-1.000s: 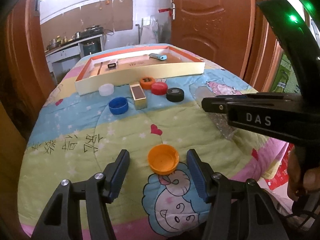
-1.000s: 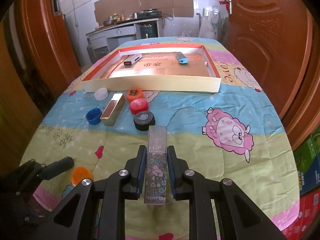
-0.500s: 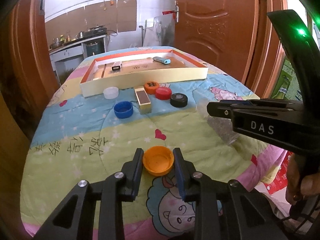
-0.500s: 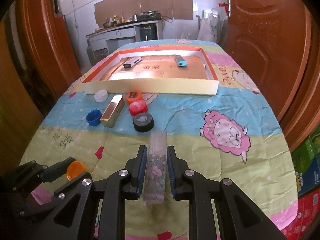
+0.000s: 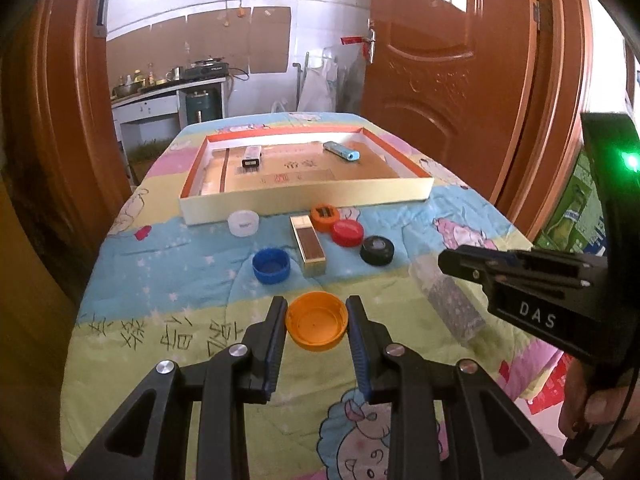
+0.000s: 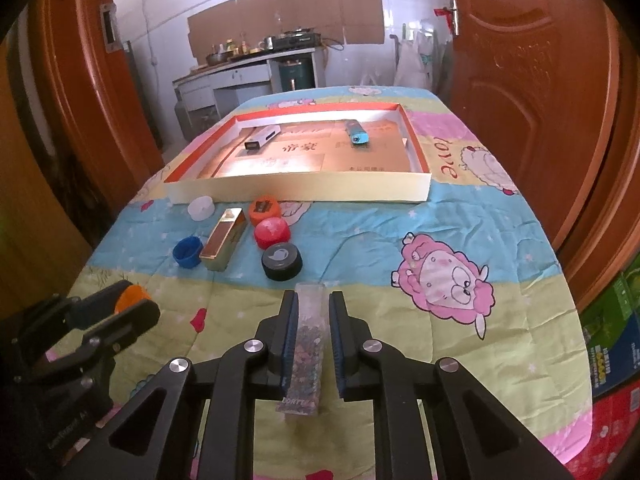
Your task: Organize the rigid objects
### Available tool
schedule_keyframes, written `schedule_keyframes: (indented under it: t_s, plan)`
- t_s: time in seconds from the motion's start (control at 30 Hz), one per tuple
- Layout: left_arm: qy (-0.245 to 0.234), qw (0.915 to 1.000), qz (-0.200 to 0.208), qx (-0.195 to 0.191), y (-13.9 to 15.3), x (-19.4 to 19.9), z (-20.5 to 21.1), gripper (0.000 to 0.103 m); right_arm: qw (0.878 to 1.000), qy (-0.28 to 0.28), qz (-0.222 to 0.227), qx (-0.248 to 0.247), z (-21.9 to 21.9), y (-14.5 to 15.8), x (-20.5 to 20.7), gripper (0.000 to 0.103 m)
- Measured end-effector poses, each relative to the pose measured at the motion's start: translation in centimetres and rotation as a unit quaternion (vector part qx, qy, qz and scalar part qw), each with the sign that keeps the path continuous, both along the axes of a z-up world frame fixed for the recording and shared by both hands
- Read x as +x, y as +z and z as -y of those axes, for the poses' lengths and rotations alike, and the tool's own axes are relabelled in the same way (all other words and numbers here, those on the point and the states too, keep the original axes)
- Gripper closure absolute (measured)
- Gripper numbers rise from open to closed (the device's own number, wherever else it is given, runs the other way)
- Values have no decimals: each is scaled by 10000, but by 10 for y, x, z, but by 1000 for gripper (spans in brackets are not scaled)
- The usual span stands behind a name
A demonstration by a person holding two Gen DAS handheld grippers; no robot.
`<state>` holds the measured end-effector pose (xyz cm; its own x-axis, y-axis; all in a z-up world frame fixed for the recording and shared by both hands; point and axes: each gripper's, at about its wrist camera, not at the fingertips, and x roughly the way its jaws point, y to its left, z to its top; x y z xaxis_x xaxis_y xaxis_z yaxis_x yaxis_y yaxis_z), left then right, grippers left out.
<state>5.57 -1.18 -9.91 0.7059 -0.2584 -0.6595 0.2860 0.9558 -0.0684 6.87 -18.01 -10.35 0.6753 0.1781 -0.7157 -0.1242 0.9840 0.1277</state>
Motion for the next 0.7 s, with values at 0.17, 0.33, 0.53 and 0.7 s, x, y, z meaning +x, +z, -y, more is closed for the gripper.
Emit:
schedule_keyframes:
  t_s: [0.17, 0.33, 0.53, 0.7]
  plan:
    - [-3, 10000, 21, -59, 5, 8, -1, 73, 10000, -15, -20, 95, 3, 4, 3, 87]
    - [29, 9999, 13, -156, 6, 16, -4, 73, 10000, 32, -19, 77, 3, 5, 8, 87]
    - [81, 9995, -62, -301, 1, 21, -11, 73, 9985, 411, -321, -186, -12, -10, 10, 54]
    - [101, 9991, -180, -380, -5, 23, -14, 73, 9970, 351, -350, -603, -21, -20, 12, 43]
